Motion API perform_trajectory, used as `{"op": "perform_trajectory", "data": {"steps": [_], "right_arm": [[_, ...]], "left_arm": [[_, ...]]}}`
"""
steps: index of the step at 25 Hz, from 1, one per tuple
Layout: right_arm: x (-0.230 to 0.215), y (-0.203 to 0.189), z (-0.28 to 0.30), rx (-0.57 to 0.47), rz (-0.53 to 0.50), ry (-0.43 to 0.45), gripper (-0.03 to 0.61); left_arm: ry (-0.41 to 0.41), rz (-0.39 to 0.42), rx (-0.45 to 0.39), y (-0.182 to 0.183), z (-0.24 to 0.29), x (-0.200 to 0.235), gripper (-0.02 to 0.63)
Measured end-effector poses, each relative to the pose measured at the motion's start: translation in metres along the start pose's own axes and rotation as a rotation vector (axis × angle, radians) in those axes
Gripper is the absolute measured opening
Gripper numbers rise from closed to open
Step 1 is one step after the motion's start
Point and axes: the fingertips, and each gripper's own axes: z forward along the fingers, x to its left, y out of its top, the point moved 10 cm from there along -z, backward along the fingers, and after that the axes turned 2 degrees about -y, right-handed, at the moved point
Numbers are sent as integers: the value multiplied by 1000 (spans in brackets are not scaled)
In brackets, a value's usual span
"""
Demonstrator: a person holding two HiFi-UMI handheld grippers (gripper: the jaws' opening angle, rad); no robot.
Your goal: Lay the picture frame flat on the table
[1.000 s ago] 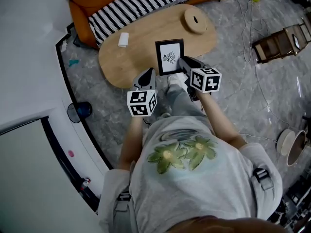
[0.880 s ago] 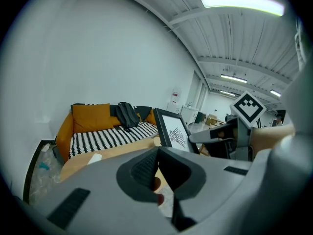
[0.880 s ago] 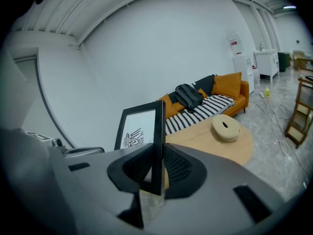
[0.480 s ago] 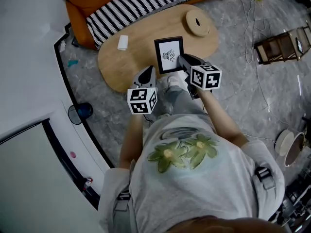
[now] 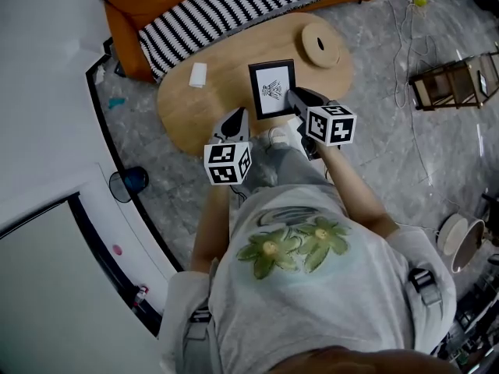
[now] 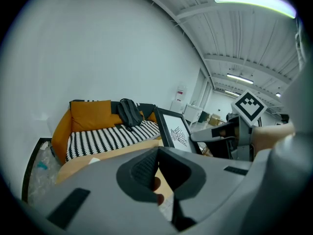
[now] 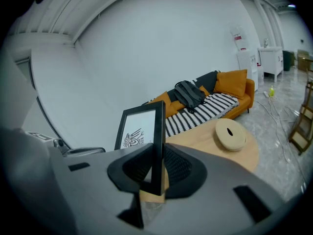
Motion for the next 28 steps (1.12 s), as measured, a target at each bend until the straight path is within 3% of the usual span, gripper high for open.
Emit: {"op": "perform_trajectory", "data": {"steps": [28], "right_arm": [[-51,29,48,81,-26,-2,74]], "left_arm": [[38,-42,31,16,68,6,15]]}}
